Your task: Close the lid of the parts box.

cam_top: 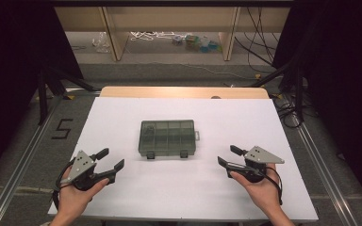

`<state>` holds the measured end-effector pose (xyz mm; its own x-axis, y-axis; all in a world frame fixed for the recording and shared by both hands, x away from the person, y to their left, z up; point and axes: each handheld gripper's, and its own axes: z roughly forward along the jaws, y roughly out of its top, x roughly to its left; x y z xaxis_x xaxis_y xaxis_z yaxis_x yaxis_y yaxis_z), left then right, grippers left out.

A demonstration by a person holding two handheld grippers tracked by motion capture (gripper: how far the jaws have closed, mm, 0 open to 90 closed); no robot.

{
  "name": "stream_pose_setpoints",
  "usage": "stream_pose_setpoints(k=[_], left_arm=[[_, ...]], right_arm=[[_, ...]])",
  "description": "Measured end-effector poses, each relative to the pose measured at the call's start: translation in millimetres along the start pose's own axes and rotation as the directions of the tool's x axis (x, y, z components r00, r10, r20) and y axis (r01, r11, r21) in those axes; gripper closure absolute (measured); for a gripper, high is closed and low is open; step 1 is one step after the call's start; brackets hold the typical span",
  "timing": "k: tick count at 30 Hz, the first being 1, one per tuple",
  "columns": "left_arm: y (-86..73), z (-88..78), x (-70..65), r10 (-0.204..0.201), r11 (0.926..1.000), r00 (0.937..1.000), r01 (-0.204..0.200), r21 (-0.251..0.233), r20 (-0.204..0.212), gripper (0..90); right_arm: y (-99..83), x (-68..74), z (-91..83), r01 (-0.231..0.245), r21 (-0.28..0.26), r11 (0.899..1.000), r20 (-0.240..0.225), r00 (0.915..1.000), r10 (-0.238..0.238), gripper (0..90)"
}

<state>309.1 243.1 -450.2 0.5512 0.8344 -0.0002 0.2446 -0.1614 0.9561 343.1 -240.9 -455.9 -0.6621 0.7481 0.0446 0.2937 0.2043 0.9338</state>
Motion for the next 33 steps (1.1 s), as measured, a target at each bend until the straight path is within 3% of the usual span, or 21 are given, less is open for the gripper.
stream_pose_setpoints(k=[9, 11, 14, 15, 20, 33], left_arm=[[-7.7, -5.4, -1.6, -0.001, 0.9999, 0.9999, 0.001, -0.017, 0.014, 27.6], [-9.6, -7.0, -2.1, -0.007, 0.9995, 0.9999, 0.007, -0.032, 0.014, 27.5], [-13.4, -9.6, -2.9, -0.005, 0.9981, 1.0000, 0.005, -0.061, 0.005, 27.5], [-13.8, -10.0, -2.6, -0.003, 0.9982, 0.9999, 0.004, -0.060, 0.010, 27.4], [-20.5, -10.7, -1.3, -0.009, 0.9992, 0.9998, 0.010, -0.038, 0.015, 27.2], [-22.3, -7.2, -1.9, -0.004, 0.9996, 0.9999, 0.005, -0.026, 0.012, 27.5]], right_arm=[[-12.6, 5.5, -12.7, -0.003, 0.004, 1.000, 0.005, 1.0000, 0.003, 32.3], [-17.7, 8.0, -12.9, -0.014, -0.021, 1.000, 0.004, 0.9999, 0.014, 31.7], [-20.6, 9.4, -16.7, -0.014, 0.001, 1.000, 0.004, 0.9999, 0.014, 31.2], [-20.7, 10.6, -18.5, -0.011, -0.024, 1.000, 0.008, 0.9999, 0.011, 31.2], [-22.7, 13.6, -20.6, -0.004, -0.036, 0.999, -0.004, 1.0000, 0.004, 31.2], [-23.8, 11.0, -22.4, -0.009, -0.034, 0.999, -0.007, 0.9999, 0.008, 31.0]])
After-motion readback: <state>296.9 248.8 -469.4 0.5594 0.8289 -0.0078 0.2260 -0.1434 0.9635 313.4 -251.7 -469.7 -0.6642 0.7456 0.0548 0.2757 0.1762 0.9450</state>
